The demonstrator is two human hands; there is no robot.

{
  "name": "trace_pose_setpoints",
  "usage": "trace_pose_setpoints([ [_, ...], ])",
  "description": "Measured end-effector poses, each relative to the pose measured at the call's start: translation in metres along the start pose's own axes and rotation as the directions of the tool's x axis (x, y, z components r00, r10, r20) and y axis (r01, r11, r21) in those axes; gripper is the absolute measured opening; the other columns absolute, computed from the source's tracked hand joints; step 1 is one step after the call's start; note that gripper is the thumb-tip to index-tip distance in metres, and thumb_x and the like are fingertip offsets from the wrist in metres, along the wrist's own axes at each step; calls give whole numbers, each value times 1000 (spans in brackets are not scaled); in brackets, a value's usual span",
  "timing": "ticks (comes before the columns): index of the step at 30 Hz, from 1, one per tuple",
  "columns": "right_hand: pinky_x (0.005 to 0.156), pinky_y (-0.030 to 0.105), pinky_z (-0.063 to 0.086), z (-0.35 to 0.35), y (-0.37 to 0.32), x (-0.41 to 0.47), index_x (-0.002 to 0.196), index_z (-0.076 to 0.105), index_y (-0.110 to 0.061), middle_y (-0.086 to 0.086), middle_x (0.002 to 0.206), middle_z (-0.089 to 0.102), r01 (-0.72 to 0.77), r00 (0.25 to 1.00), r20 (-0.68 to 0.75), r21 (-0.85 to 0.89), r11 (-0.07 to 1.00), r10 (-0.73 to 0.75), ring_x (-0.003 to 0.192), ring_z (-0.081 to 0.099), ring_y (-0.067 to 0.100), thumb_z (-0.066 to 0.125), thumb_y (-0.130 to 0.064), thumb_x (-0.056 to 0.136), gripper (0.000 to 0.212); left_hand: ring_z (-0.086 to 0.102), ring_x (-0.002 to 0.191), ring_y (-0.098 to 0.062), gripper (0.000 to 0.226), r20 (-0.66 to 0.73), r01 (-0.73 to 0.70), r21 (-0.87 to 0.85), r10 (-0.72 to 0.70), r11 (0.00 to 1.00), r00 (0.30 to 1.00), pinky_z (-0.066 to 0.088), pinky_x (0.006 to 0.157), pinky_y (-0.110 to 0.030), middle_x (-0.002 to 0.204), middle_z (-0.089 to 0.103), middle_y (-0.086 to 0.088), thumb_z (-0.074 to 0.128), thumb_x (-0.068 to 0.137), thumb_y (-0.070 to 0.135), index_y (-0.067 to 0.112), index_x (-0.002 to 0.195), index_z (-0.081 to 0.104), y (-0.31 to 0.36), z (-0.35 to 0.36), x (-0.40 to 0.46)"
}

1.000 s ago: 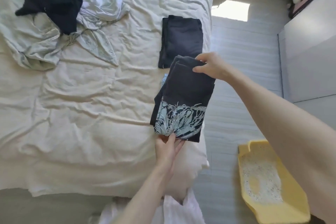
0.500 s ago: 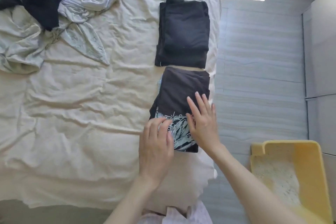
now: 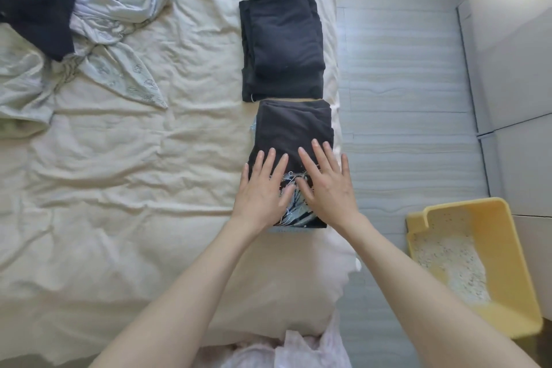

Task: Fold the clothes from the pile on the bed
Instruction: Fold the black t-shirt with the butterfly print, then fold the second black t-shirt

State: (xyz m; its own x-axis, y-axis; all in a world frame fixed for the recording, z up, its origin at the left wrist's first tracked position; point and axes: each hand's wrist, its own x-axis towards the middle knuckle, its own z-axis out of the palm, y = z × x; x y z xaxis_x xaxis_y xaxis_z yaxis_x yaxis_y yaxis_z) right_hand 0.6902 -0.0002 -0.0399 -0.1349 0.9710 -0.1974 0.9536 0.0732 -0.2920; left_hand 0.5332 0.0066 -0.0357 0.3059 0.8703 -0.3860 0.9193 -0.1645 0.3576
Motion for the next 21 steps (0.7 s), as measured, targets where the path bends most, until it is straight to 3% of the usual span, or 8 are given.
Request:
trace_pose_setpoints([
  [9,115,52,8,-91,-74,-117,146,33,-21,9,155,25,-28,989,-141,60,998,36,145,17,28,60,-40,90,65,-5,147,-20,63,-176,-33,-83,18,996,984,0,117,-37,159,1,-1,41,96,46,28,150,13,-9,-71,-154],
  [12,115,53,9,-109,-105,-162,144,38,-20,9,153,29,45,980,-198,72,996,-30,144,21,29,63,-39,87,65,-7,146,-19,62,-247,50,-148,-86,988,965,-2,116,-34,159,-1,-1,42,96,43,29,150,15,-10,-77,-219],
  [17,116,48,1,-122,-144,-219,147,31,-24,5,156,21,181,966,-192,35,983,-172,146,14,24,56,-45,90,65,-10,146,-18,62,-382,128,-250,-220,960,898,-3,116,-33,159,0,-1,44,96,40,28,149,17,-10,-75,-316],
  [21,116,47,-2,-124,-180,-255,148,27,-25,4,157,20,288,943,-173,6,958,-283,146,12,24,50,-49,92,66,-18,143,-13,62,-435,199,-223,-280,954,856,-7,115,-30,159,-3,-1,40,96,44,29,150,13,-18,-73,-386],
])
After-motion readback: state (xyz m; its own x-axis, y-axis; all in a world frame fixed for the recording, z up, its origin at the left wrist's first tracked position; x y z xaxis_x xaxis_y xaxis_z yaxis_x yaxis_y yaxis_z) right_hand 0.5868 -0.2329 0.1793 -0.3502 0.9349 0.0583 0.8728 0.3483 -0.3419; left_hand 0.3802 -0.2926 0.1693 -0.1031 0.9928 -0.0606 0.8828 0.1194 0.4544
